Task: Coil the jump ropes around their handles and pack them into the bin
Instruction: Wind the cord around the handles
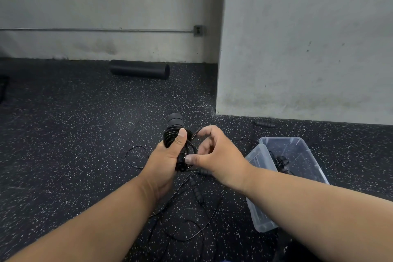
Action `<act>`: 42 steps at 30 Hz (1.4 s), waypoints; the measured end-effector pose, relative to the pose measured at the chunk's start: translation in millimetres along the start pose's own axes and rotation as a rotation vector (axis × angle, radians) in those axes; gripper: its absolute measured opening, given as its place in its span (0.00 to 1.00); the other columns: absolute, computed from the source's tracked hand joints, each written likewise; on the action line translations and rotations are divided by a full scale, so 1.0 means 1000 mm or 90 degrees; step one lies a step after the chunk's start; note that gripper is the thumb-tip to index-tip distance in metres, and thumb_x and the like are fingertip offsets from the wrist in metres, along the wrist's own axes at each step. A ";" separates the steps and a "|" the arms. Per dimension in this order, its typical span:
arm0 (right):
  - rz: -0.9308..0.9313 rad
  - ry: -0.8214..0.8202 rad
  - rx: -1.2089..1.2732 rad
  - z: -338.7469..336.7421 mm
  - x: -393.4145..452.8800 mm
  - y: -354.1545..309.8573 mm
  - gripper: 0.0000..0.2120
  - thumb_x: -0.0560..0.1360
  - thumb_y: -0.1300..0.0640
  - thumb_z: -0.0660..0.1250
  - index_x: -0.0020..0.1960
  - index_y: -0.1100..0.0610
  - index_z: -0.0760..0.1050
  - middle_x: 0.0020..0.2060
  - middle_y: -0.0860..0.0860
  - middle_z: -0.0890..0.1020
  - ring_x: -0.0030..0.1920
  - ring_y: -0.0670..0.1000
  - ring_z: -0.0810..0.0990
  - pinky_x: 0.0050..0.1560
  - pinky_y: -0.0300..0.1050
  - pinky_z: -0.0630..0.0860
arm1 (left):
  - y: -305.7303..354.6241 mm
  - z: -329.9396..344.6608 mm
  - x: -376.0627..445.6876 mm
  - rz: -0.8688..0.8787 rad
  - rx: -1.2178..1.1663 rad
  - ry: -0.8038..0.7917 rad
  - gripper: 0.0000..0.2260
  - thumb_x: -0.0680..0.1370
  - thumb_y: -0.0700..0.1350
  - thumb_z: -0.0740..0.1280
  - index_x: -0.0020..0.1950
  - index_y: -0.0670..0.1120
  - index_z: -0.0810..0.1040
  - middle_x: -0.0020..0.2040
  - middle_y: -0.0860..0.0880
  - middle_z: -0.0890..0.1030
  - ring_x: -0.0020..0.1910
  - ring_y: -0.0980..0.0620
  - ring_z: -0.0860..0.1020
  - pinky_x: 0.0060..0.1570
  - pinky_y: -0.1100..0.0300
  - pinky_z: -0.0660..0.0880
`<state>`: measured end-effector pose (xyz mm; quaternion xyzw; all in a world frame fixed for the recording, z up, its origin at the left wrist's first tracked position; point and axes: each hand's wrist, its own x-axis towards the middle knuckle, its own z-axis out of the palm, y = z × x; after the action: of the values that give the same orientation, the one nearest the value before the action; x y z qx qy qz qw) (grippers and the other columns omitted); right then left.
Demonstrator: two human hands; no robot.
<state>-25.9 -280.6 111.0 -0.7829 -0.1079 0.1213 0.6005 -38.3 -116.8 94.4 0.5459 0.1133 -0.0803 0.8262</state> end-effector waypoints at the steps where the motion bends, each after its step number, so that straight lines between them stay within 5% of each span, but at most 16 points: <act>1: -0.018 0.043 -0.038 0.001 -0.001 0.000 0.29 0.67 0.51 0.84 0.59 0.43 0.69 0.39 0.47 0.77 0.36 0.42 0.73 0.39 0.39 0.74 | 0.000 0.000 0.001 0.001 -0.003 -0.013 0.20 0.79 0.55 0.69 0.60 0.39 0.78 0.43 0.44 0.83 0.39 0.50 0.83 0.39 0.54 0.83; 5: -0.168 0.128 -0.178 0.002 -0.005 -0.001 0.30 0.64 0.44 0.84 0.54 0.40 0.66 0.41 0.48 0.74 0.40 0.45 0.71 0.42 0.40 0.73 | 0.002 -0.001 0.002 -0.011 -0.024 -0.013 0.19 0.80 0.55 0.69 0.62 0.40 0.79 0.41 0.48 0.81 0.36 0.56 0.80 0.36 0.60 0.80; 10: -0.326 0.078 -0.333 0.008 -0.003 -0.005 0.21 0.65 0.41 0.82 0.45 0.46 0.72 0.43 0.43 0.74 0.43 0.42 0.71 0.45 0.35 0.69 | -0.009 -0.001 -0.001 -0.029 -0.026 0.025 0.30 0.78 0.55 0.76 0.71 0.39 0.72 0.61 0.35 0.83 0.57 0.44 0.85 0.44 0.55 0.82; 14: -0.247 0.083 -0.293 0.012 -0.005 -0.003 0.20 0.67 0.45 0.83 0.37 0.51 0.72 0.35 0.44 0.76 0.38 0.45 0.73 0.38 0.39 0.70 | -0.013 -0.006 0.004 -0.040 -0.060 0.019 0.43 0.69 0.60 0.82 0.75 0.40 0.70 0.64 0.36 0.82 0.61 0.39 0.83 0.51 0.49 0.82; 20: -0.260 0.106 -0.353 0.012 -0.004 -0.001 0.17 0.69 0.41 0.80 0.34 0.52 0.80 0.37 0.44 0.76 0.41 0.44 0.73 0.42 0.38 0.68 | -0.012 -0.007 0.009 -0.018 -0.043 0.040 0.44 0.64 0.62 0.84 0.72 0.43 0.72 0.69 0.33 0.78 0.61 0.40 0.82 0.64 0.40 0.78; 25: -0.139 0.113 -0.256 0.014 -0.008 0.000 0.13 0.71 0.44 0.80 0.36 0.46 0.79 0.43 0.44 0.75 0.46 0.41 0.74 0.47 0.32 0.67 | -0.012 -0.010 0.014 -0.007 -0.066 0.054 0.41 0.68 0.58 0.83 0.73 0.41 0.71 0.64 0.34 0.80 0.59 0.38 0.83 0.50 0.48 0.83; 29: -0.073 0.050 -0.166 0.013 -0.014 -0.008 0.14 0.74 0.53 0.77 0.35 0.48 0.75 0.42 0.45 0.76 0.38 0.40 0.73 0.43 0.32 0.68 | -0.015 -0.011 0.017 0.014 -0.020 0.085 0.42 0.67 0.59 0.84 0.72 0.40 0.71 0.62 0.36 0.82 0.57 0.40 0.84 0.53 0.44 0.84; 32: -0.045 -0.078 -0.072 0.011 -0.020 -0.018 0.14 0.77 0.60 0.72 0.36 0.55 0.71 0.35 0.47 0.72 0.32 0.42 0.67 0.36 0.37 0.65 | -0.012 -0.015 0.017 0.057 0.035 0.128 0.42 0.67 0.58 0.83 0.70 0.37 0.71 0.52 0.41 0.82 0.46 0.46 0.84 0.44 0.51 0.83; 35: -0.013 -0.154 0.051 0.003 -0.021 -0.031 0.11 0.77 0.58 0.71 0.39 0.55 0.72 0.31 0.49 0.69 0.33 0.51 0.63 0.35 0.49 0.60 | -0.008 -0.020 0.017 0.067 0.077 0.141 0.28 0.75 0.52 0.79 0.67 0.40 0.73 0.51 0.43 0.83 0.42 0.51 0.85 0.39 0.57 0.82; 38: -0.061 -0.125 0.011 -0.028 -0.009 -0.044 0.13 0.78 0.59 0.70 0.38 0.57 0.69 0.32 0.51 0.68 0.35 0.53 0.62 0.38 0.52 0.60 | -0.002 -0.018 0.016 0.080 0.125 0.129 0.22 0.76 0.53 0.76 0.66 0.46 0.74 0.56 0.45 0.84 0.50 0.49 0.85 0.43 0.58 0.82; 42: -0.117 -0.085 -0.029 -0.056 0.002 -0.046 0.16 0.77 0.56 0.71 0.35 0.58 0.69 0.33 0.53 0.69 0.35 0.54 0.63 0.38 0.51 0.61 | 0.000 -0.017 0.013 0.049 0.137 0.041 0.34 0.70 0.61 0.81 0.68 0.45 0.76 0.53 0.45 0.82 0.48 0.50 0.81 0.51 0.53 0.78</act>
<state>-6.7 -319.8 169.3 -0.7732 -0.2222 0.1152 0.5827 -27.2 -100.7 84.6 0.6378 0.1097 -0.0423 0.7611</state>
